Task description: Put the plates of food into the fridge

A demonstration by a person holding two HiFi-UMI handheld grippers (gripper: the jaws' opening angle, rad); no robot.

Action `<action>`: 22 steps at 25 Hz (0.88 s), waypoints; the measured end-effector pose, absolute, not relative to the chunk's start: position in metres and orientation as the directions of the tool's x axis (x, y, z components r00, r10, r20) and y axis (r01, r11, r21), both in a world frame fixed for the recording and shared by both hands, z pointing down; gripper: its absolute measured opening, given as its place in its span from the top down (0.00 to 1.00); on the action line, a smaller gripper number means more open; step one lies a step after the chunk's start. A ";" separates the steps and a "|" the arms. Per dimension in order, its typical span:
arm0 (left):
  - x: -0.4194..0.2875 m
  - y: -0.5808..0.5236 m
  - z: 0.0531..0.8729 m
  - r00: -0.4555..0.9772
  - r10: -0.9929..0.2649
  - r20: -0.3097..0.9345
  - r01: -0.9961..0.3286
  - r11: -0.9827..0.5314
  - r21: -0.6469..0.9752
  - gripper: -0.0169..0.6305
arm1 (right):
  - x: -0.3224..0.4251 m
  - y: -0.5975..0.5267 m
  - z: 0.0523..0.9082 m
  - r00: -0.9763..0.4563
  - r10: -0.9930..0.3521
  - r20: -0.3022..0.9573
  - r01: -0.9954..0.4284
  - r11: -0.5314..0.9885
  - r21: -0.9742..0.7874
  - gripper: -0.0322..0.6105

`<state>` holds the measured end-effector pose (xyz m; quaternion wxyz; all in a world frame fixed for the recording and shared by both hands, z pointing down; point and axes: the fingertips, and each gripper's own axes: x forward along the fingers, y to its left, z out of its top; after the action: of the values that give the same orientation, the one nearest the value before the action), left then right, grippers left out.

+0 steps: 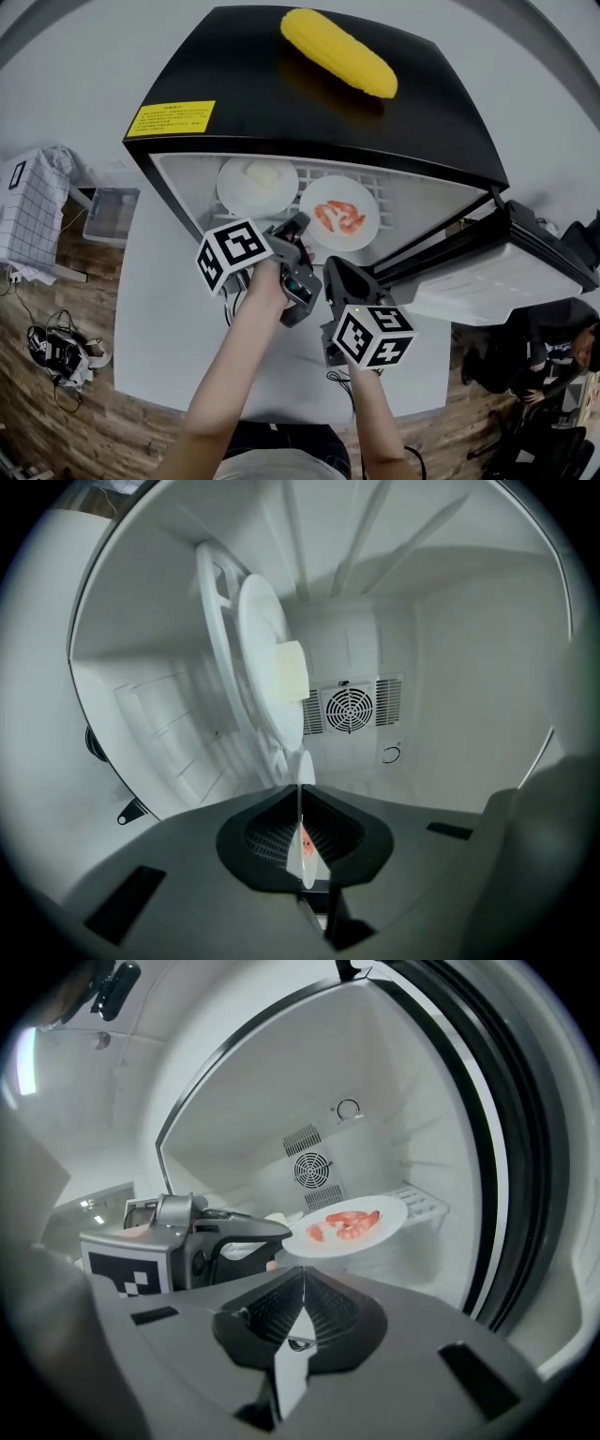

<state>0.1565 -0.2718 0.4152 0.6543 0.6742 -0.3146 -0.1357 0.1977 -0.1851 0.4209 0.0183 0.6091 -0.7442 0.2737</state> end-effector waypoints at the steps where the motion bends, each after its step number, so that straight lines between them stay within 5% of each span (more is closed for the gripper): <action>1: 0.157 -0.272 0.415 0.766 -0.599 0.232 -0.250 0.054 0.967 0.94 | 0.198 -0.188 0.422 -0.259 -0.894 0.365 -0.916 0.107 -0.388 0.93; 22: 0.169 -0.259 0.409 0.840 -0.505 0.199 -0.252 -0.038 0.967 0.94 | 0.225 -0.233 0.419 -0.196 -0.913 0.359 -0.883 0.005 -0.469 0.93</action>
<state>0.1688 -0.2593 0.4090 0.6409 0.7135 -0.2651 -0.0989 0.2253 -0.2326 0.4191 -0.0238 0.6337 -0.7084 0.3099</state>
